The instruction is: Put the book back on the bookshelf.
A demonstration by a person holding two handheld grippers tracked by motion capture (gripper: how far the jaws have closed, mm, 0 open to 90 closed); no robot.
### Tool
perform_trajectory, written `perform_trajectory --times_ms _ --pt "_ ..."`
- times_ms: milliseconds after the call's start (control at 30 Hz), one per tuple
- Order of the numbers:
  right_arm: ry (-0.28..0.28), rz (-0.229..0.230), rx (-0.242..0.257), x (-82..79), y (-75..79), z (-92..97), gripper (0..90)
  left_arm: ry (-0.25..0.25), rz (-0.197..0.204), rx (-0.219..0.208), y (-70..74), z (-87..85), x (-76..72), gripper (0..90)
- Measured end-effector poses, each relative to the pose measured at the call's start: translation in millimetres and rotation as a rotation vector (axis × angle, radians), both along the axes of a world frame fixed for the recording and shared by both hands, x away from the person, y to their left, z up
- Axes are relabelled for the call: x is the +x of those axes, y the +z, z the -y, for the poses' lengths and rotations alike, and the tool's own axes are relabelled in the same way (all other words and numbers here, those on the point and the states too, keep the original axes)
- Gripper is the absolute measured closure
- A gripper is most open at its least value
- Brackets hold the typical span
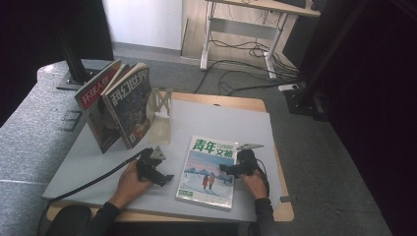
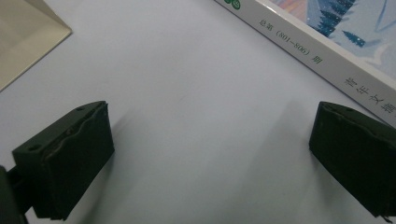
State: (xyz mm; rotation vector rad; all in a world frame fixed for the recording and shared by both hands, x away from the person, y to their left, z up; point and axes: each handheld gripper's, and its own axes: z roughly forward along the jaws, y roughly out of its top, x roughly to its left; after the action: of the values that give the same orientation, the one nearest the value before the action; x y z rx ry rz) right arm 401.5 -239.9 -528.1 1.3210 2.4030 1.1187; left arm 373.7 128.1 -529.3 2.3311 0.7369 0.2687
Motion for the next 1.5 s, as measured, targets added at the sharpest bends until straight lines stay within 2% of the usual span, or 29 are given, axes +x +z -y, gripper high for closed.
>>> perform_trajectory --times_ms 233,433,733,933,1067,1100,1133,1300,1500 --pt "0.021 0.004 -0.004 -0.4 1.4 0.0 0.9 0.000 0.000 0.001 0.0 0.0 0.1 0.0" --pt "0.048 0.034 -0.051 -3.4 5.8 -6.6 0.8 0.000 0.000 0.000 0.0 0.0 0.1 0.0" --pt "0.067 0.025 -0.044 -6.5 8.7 -5.8 2.1 -0.001 0.000 0.000 0.0 0.0 0.0 0.0" --pt "0.087 -0.017 -0.040 -10.8 10.2 -2.4 4.3 0.000 0.000 0.001 0.0 0.0 0.0 0.0" --pt "0.056 -0.043 -0.020 -8.0 9.6 1.7 7.0 -0.001 0.000 0.001 0.0 0.0 0.0 0.0" --pt "0.045 -0.036 -0.035 -6.6 7.9 1.9 5.8 0.000 0.000 0.000 0.0 0.0 0.0 0.0" --pt "0.041 -0.043 -0.025 -5.4 6.7 2.2 4.8 -0.001 0.000 0.001 0.0 0.0 0.0 0.0" --pt "0.059 -0.022 -0.018 -5.6 7.9 0.6 4.5 -0.001 0.000 0.001 0.0 -0.1 0.0 0.0" --pt "0.082 -0.008 -0.043 -5.9 10.6 -3.5 3.8 -0.001 0.000 0.001 0.0 -0.1 0.1 0.0"
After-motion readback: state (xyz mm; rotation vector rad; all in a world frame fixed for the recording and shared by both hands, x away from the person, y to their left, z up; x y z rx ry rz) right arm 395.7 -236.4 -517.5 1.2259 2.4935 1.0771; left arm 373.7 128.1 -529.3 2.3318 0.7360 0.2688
